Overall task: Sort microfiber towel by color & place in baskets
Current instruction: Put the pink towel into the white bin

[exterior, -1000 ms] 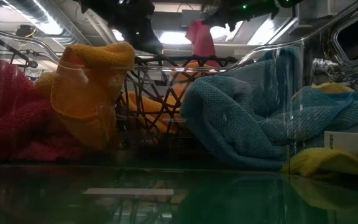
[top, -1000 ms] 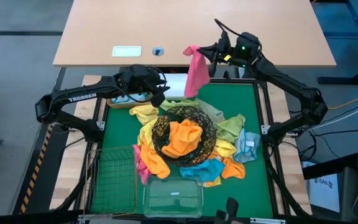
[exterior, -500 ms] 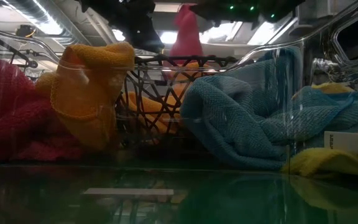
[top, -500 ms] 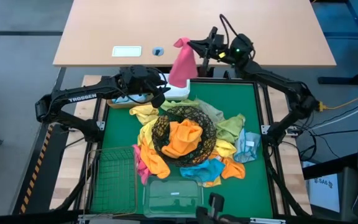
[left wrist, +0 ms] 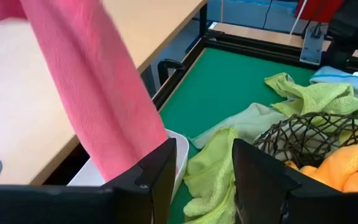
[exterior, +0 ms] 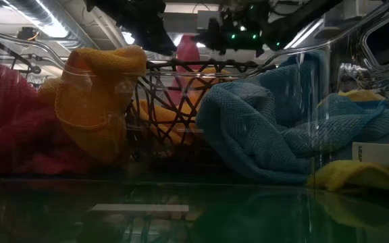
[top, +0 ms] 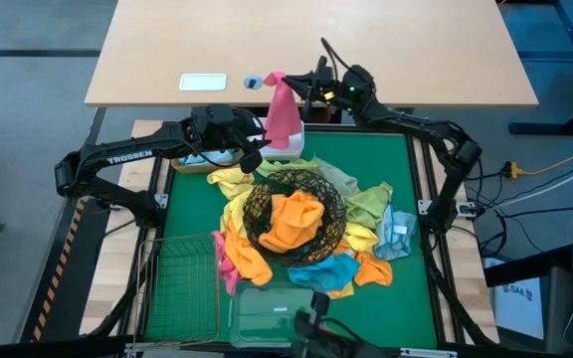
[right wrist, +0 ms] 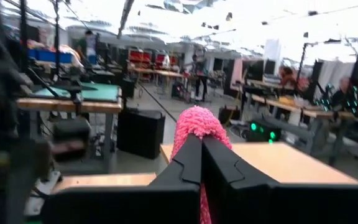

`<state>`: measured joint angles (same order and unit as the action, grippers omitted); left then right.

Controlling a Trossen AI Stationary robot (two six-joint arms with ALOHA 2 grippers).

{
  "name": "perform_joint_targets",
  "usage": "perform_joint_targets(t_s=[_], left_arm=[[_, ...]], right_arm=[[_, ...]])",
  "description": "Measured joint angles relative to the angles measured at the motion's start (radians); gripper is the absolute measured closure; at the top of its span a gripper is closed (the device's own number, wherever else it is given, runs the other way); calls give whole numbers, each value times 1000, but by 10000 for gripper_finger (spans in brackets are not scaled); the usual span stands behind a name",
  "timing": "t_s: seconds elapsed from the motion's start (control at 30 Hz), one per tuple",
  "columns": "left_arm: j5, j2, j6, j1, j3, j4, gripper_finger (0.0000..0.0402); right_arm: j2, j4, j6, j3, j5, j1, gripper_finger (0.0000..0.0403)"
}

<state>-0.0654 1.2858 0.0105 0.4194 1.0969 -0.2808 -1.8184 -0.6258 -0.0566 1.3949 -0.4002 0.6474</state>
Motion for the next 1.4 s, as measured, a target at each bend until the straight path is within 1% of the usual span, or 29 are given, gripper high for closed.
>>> perform_joint_targets(t_s=[0.13,0.3,0.43,0.53,0.6,0.77,0.9,1.13,1.23,1.3,1.4], left_arm=[[0,0,1,0,0,-6,251],[0,0,2,0,0,-22,251],[0,0,2,0,0,-25,251],[0,0,2,0,0,-25,251],[0,0,1,0,0,-25,251],[0,0,1,0,0,-25,251],[0,1,1,0,0,-25,251],[0,1,1,0,0,-25,251],[0,1,1,0,0,-24,251],[0,5,1,0,0,-19,251],[0,6,1,0,0,-19,251]], right_arm=[[-47,-1,0,0,33,1,402],[-73,42,45,0,33,0,402],[-74,153,130,0,23,0,402],[-74,239,225,0,24,0,402],[-74,316,255,0,24,0,402],[-74,467,261,0,23,0,402],[-74,515,261,0,23,0,400],[-74,518,261,0,20,0,373],[-74,523,262,0,-11,-7,358],[-74,523,276,0,-16,-16,344],[-74,520,289,0,-23,-31,310]])
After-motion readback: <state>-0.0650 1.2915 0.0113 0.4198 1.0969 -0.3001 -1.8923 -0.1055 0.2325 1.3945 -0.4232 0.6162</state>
